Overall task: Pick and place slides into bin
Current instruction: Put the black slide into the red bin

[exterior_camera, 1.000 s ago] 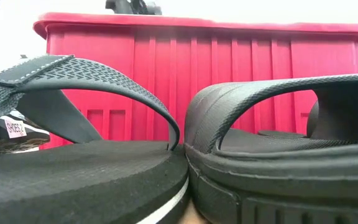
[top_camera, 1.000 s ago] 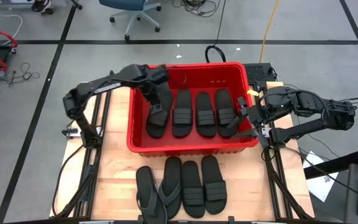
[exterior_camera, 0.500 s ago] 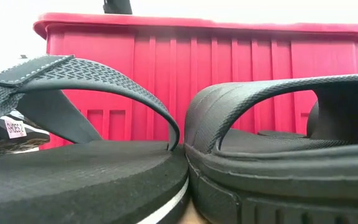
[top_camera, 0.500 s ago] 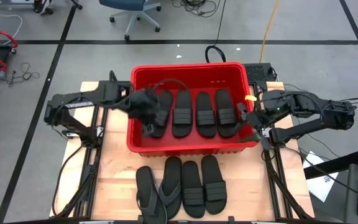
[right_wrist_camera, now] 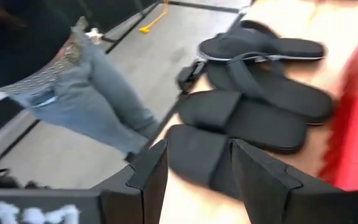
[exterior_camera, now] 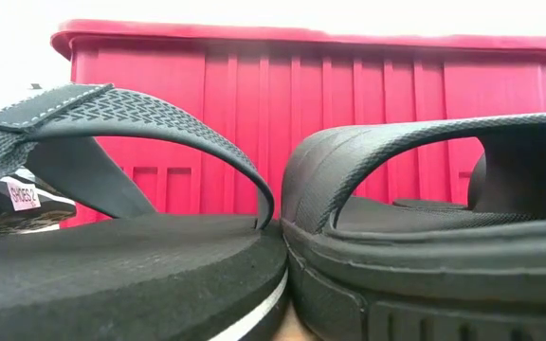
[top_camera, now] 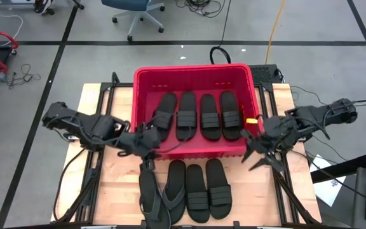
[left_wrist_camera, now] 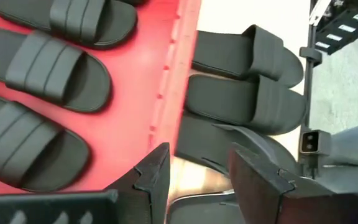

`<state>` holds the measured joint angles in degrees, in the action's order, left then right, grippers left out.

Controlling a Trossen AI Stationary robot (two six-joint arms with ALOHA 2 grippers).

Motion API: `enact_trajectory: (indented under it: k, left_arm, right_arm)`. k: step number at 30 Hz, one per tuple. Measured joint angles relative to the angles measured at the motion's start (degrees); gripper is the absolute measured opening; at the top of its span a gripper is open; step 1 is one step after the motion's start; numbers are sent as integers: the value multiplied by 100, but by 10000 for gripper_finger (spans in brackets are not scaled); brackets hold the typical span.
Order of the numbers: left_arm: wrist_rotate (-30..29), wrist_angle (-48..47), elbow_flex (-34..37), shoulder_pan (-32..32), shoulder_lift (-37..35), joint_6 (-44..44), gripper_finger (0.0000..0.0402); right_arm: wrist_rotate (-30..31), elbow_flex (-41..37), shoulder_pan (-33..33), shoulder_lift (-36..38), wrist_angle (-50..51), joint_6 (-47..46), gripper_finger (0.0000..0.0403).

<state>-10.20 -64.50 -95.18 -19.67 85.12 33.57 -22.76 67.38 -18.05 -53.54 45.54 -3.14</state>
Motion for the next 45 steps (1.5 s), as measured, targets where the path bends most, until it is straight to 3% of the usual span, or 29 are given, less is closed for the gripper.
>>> enact_trajectory:
  k: [8, 22, 29, 45]
  left_arm:
    - [-785, 159, 0, -674, -2, 456, 154]
    - [-789, 154, 0, -1160, -2, 600, 154]
    - [-791, 154, 0, -1197, -1, 600, 154]
    - [-791, 154, 4, -1197, -2, 615, 154]
  right_arm:
    - [11, -518, -898, 0, -685, -836, 164]
    - [143, -2620, -1908, -4, -3799, -3037, 164]
    - [561, -3112, -2225, -3, -3798, -3556, 164]
    - [1448, -3476, -2305, -2, -3759, -3530, 164]
